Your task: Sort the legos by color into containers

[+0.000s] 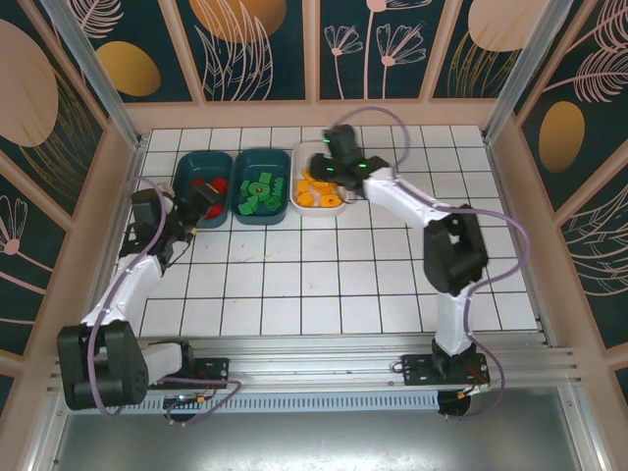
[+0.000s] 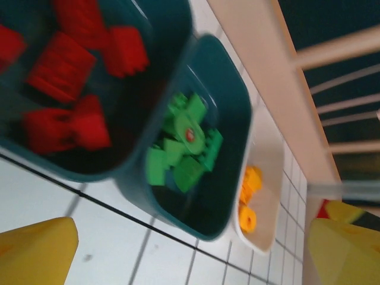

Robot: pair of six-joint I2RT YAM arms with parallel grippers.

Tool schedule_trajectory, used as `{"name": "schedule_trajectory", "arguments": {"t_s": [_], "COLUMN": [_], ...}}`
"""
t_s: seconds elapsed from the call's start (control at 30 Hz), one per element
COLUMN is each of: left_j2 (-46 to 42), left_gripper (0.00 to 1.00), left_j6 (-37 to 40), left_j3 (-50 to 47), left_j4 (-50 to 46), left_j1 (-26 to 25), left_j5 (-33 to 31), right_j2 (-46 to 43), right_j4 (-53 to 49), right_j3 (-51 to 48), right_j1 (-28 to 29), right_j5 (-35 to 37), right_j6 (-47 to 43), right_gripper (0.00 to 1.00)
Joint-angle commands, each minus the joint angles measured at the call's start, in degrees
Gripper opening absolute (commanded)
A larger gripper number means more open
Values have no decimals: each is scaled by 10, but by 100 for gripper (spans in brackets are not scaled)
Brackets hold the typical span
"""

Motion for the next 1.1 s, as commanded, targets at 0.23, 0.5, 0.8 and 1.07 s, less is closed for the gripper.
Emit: {"name": "schedule_trajectory", "arguments": {"t_s": [0.23, 0.5, 0.8, 1.07], "left_j2": [-40, -44, -46, -91], "left_gripper": [98, 99, 99, 99], "left_j6": [7, 17, 16, 25], "left_j3": [-43, -42, -47, -42], "left_j4": [-82, -75, -47, -44], "left_j1": [49, 51, 50, 50], "left_j5": [-2, 29, 74, 85], "right_j2": [329, 365, 418, 361], "right_j4": [-51, 14, 46, 19], "right_j3": [462, 465, 517, 494], "right_j1": [126, 129, 144, 135], "right_j5": [-106, -163, -184, -128], "right_j6": [-15, 1, 33, 9], "right_gripper": [22, 22, 34, 75]}}
